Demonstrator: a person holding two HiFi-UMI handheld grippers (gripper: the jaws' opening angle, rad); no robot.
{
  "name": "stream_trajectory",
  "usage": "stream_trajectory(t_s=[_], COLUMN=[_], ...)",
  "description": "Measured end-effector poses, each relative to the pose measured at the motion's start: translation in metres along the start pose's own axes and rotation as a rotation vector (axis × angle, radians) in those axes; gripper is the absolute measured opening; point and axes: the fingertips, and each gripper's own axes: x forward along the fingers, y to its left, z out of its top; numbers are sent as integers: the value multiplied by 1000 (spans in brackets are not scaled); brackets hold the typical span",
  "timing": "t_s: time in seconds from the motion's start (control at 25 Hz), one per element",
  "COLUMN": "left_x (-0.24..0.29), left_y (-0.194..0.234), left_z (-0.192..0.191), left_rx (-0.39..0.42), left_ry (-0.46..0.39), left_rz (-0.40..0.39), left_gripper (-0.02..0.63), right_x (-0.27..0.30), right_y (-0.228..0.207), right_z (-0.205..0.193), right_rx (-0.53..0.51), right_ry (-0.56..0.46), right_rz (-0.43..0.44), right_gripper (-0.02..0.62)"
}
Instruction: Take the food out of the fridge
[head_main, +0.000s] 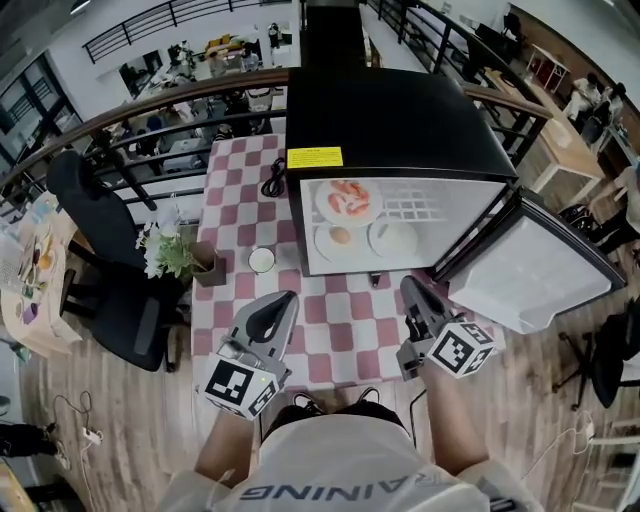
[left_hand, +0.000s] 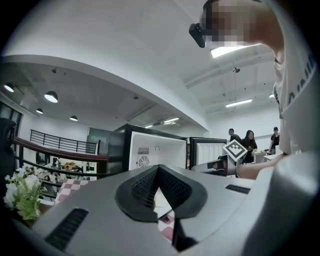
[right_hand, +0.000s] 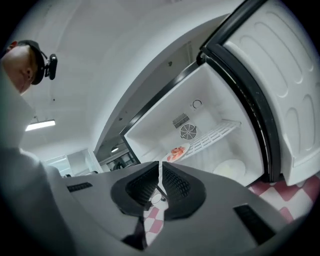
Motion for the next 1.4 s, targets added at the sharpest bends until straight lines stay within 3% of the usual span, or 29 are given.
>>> stream_trajectory(t_s=[0.16, 0.28, 0.64, 0.8, 1.0, 1.4], left_x=[-1, -4, -13, -19, -22, -23], left_y=[-5, -5, 1, 8, 11, 10], left_z=[1, -3, -12, -14, -18, -27], left_rx=[17, 14, -14, -23, -33, -64], left_ry=[8, 17, 30, 29, 33, 43], left_rz=[24, 45, 104, 126, 133, 119], left_gripper=[5, 5, 5, 5, 5, 5], right_x=[23, 47, 121, 145, 162, 182], right_y=[-9, -17, -34, -42, -52, -55], right_z=[1, -5, -11, -17, -25, -34], right_rx=[142, 236, 630, 759, 858, 947], right_ry=[35, 72, 66, 67, 68, 68], right_rz=[21, 31, -4, -29, -51, -70], right_gripper=[28, 107, 131, 133, 133, 132])
